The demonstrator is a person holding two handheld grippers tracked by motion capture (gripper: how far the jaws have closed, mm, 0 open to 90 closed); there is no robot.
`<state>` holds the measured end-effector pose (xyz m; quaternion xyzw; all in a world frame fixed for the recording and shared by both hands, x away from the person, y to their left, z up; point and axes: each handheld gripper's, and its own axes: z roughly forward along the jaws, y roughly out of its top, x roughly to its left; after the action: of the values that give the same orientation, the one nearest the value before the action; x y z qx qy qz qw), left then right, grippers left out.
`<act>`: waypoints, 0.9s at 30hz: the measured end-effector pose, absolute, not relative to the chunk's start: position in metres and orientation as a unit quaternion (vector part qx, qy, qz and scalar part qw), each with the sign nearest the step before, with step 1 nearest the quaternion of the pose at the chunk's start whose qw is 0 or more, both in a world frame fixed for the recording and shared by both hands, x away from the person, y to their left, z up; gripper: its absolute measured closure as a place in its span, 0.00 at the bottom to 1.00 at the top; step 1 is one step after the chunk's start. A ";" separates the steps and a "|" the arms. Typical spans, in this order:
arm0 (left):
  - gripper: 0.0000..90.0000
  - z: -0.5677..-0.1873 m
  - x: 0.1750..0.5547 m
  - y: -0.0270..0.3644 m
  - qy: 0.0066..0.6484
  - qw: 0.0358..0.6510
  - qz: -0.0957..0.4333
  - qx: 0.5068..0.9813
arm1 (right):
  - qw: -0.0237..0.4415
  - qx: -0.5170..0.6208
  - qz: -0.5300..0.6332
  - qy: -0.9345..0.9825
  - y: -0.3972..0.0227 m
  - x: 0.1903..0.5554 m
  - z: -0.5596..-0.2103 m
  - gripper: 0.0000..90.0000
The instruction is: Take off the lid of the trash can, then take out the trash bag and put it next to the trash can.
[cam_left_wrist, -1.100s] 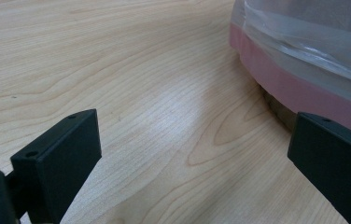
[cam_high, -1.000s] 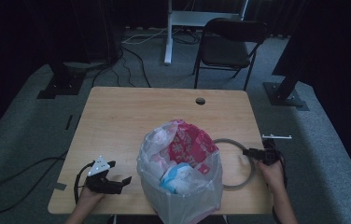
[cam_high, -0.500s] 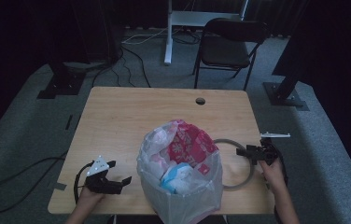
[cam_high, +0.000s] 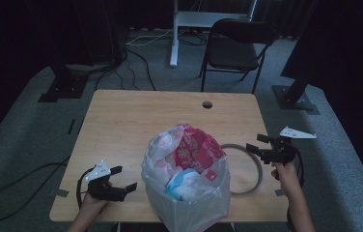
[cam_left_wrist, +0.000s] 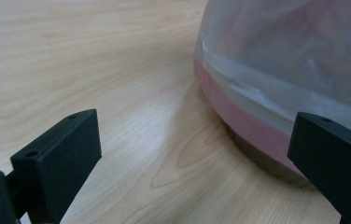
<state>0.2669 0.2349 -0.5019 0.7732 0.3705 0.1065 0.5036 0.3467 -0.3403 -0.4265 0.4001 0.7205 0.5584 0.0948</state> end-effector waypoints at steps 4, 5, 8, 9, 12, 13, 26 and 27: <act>0.01 -0.485 0.259 0.229 0.360 0.513 0.102 0.772 | 0.085 0.345 0.577 0.735 -0.328 0.335 -0.398 0.12; 0.00 -0.480 0.257 0.227 0.354 0.520 0.101 0.771 | 0.091 0.334 0.580 0.738 -0.324 0.332 -0.391 0.12; 0.00 -0.466 0.249 0.219 0.345 0.536 0.102 0.764 | 0.086 0.308 0.590 0.741 -0.313 0.327 -0.370 0.12; 0.00 -0.462 0.246 0.215 0.342 0.538 0.103 0.763 | 0.084 0.300 0.592 0.743 -0.308 0.325 -0.363 0.12; 0.00 -0.455 0.241 0.206 0.341 0.546 0.095 0.760 | 0.079 0.274 0.592 0.754 -0.293 0.323 -0.343 0.12; 0.00 -0.453 0.240 0.203 0.338 0.547 0.096 0.760 | 0.077 0.264 0.591 0.759 -0.287 0.323 -0.338 0.12; 0.00 -0.445 0.241 0.189 0.330 0.533 0.097 0.773 | 0.037 0.217 0.537 0.814 -0.217 0.343 -0.330 0.12; 0.00 -0.444 0.241 0.189 0.329 0.533 0.094 0.774 | 0.032 0.218 0.531 0.818 -0.214 0.345 -0.332 0.12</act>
<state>0.2410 0.1888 -0.4440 0.7737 0.3294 0.0940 0.5329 0.3446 -0.2138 -0.3323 0.2179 0.8185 0.5307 0.0320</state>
